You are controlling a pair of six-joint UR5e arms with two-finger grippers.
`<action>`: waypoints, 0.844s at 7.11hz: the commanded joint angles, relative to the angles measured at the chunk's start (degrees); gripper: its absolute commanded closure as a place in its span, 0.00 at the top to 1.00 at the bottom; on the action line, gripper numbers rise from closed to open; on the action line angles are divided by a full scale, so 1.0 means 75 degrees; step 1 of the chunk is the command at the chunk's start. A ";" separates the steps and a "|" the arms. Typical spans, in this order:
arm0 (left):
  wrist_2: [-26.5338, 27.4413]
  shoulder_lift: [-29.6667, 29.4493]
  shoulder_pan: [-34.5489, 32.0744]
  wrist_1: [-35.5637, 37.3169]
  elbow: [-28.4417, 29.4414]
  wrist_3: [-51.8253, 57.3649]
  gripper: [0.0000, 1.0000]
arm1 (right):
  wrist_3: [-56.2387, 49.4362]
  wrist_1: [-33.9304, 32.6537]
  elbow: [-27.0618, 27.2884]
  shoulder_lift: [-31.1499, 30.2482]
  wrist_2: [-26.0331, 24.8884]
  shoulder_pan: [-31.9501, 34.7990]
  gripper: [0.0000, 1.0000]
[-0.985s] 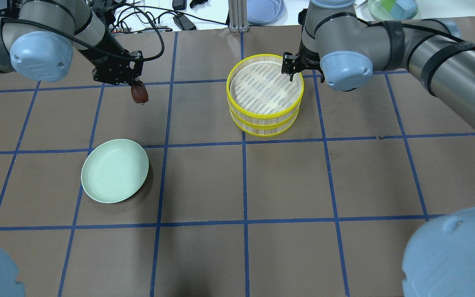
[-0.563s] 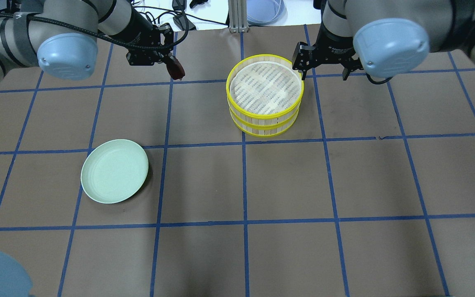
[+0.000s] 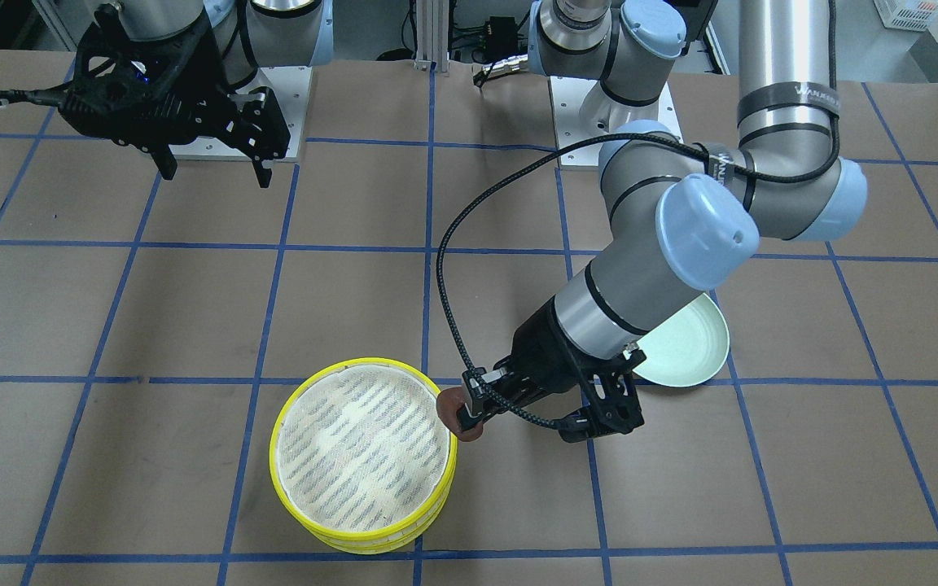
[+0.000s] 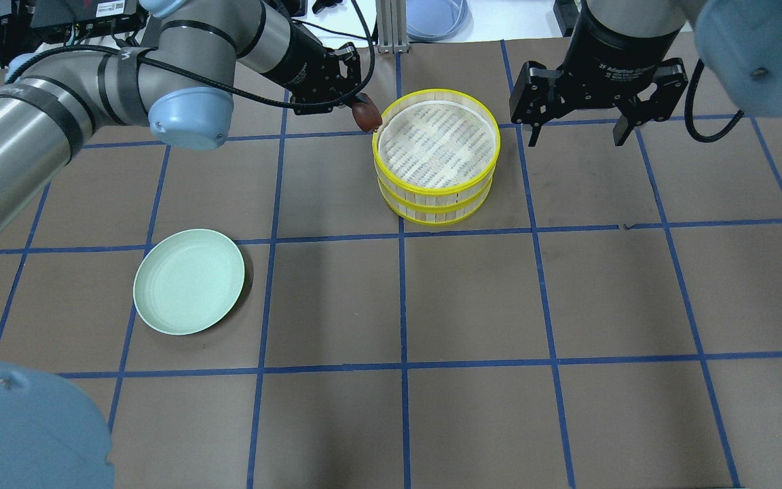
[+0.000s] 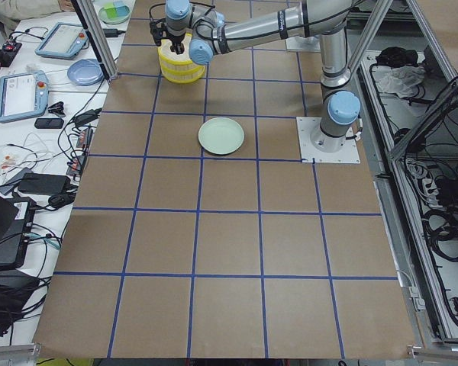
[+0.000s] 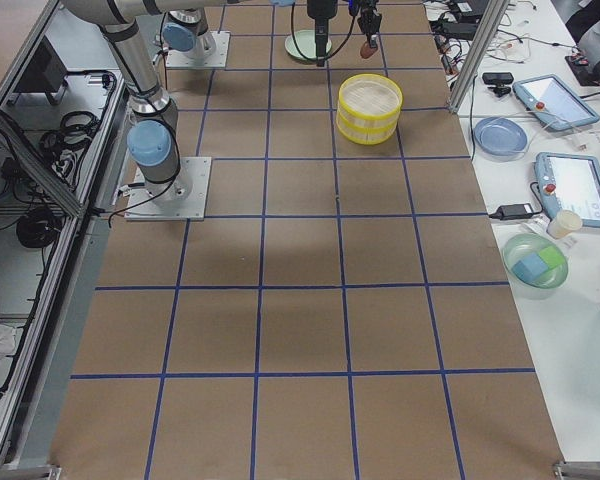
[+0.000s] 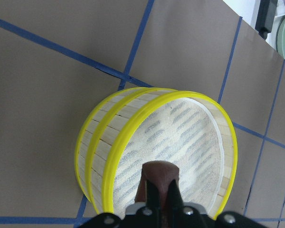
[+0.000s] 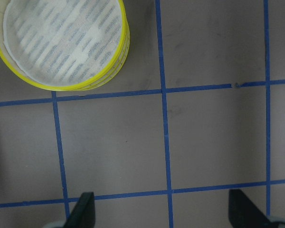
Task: Stack buns with steamer
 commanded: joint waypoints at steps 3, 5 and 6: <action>-0.0094 -0.0716 -0.0208 0.0588 -0.0015 -0.0608 0.12 | -0.0012 0.0169 0.0056 -0.0033 -0.0102 0.0000 1.00; -0.0001 -0.0776 -0.0302 0.0588 -0.0015 -0.1112 0.75 | 0.0000 0.0169 0.0056 0.0014 -0.0091 0.0011 1.00; -0.0001 -0.0764 -0.0314 0.0600 -0.0003 -0.1357 0.86 | 0.0000 0.0146 0.0068 0.0014 -0.0091 0.0000 1.00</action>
